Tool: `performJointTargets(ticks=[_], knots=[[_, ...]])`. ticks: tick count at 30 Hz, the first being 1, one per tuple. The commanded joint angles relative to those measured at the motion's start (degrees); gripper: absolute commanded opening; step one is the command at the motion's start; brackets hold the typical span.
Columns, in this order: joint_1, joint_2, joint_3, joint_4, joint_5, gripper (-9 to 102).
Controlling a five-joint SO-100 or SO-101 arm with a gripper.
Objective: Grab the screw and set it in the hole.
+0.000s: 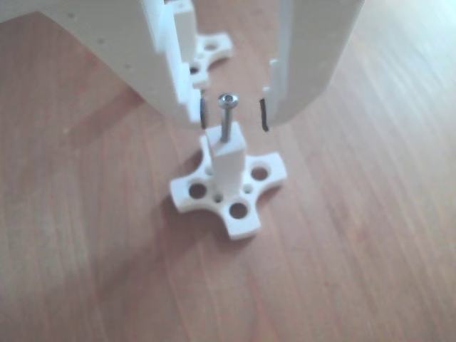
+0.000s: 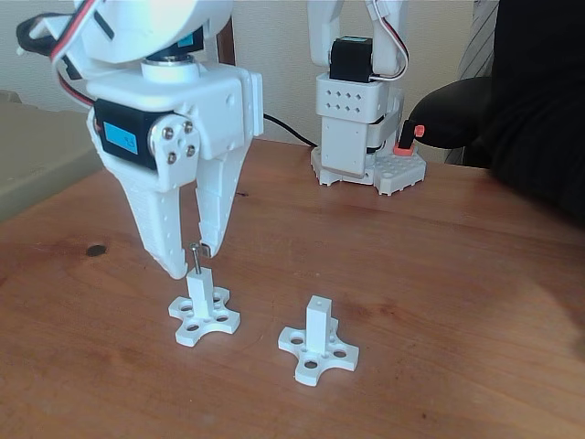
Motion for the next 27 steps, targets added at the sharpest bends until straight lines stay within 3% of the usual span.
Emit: performJointTargets(ticks=[1,27], knots=[[-0.18,1.67,-4.66,-1.14,-0.62,9],[0.09,1.85,-4.57,-1.76,-1.23,7]])
